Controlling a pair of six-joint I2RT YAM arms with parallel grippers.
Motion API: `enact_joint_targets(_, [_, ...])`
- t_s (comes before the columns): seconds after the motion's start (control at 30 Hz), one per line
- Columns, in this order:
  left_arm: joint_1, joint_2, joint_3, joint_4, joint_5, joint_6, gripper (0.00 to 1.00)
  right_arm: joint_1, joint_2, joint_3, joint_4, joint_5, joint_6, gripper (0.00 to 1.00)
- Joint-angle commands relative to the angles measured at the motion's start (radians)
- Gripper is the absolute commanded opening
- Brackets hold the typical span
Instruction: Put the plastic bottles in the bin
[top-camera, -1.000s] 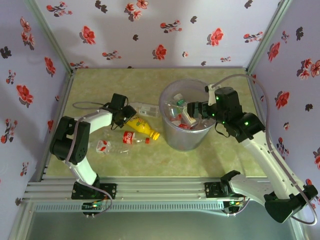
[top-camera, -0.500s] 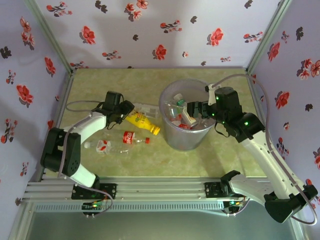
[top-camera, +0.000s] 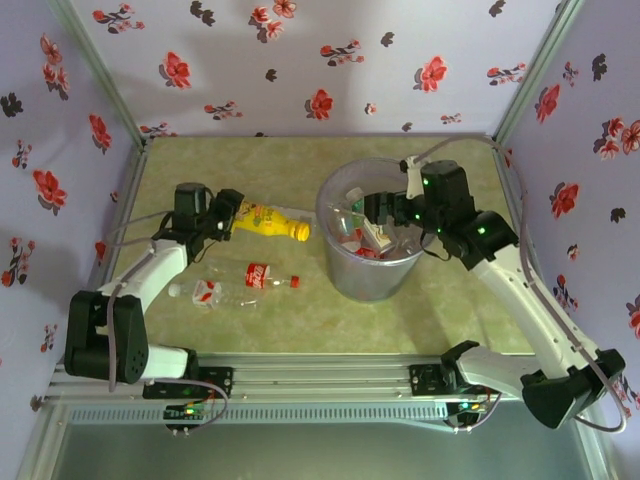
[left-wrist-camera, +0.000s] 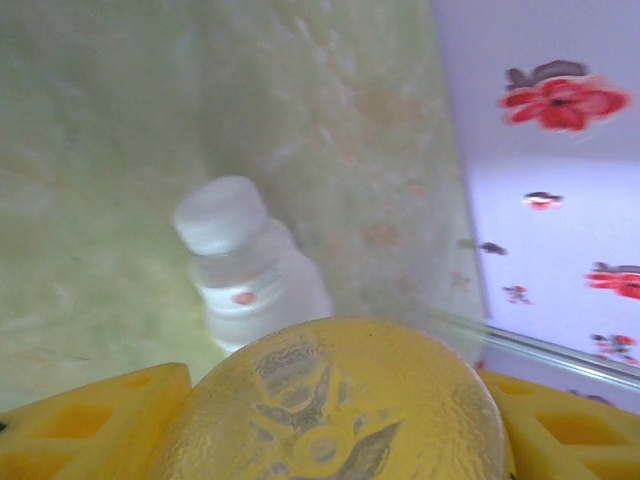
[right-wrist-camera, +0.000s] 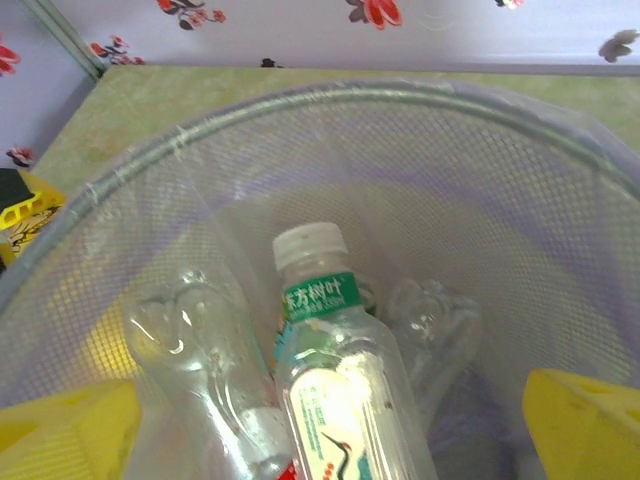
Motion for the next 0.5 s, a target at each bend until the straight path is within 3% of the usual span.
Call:
enact_joint_targets(0.0, [0.013,-0.049,-0.015,0.14,0.089,-0.137,0.05,0.007,0.023,0.058,0.083,-0.052,0.031,0.98])
enact_joint_targets(0.1, [0.024,-0.073,-0.018,0.179,0.089,-0.211,0.0,0.02,0.047,0.079,0.138,-0.065,0.055,0.98])
enact_joint_targets(0.27, [0.023,-0.085,-0.035,0.308,0.064,-0.4,0.0,0.057,0.101,0.117,0.251,-0.1,0.097,0.97])
enact_joint_targets(0.47, [-0.003,-0.06,-0.055,0.472,0.021,-0.633,0.0,0.167,0.212,0.193,0.426,-0.102,0.11,0.97])
